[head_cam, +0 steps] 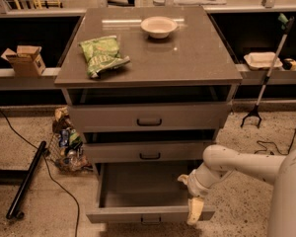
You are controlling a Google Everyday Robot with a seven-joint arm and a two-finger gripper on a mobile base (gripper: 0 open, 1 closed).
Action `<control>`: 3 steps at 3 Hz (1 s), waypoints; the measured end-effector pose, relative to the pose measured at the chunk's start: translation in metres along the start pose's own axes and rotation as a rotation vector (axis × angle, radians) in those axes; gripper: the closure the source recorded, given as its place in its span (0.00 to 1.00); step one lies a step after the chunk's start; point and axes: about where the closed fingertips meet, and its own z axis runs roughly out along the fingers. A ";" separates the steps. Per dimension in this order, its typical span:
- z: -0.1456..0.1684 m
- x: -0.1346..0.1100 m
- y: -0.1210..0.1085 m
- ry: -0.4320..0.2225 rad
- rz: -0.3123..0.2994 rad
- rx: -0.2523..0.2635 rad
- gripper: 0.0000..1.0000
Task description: Close bottom drawer
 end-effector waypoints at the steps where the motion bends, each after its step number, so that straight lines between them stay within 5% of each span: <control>1: 0.038 0.031 0.011 0.004 0.016 -0.024 0.17; 3: 0.106 0.076 0.021 -0.015 0.041 -0.064 0.63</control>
Offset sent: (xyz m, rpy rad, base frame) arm -0.0500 -0.0338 -0.1383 0.0108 0.0706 -0.0354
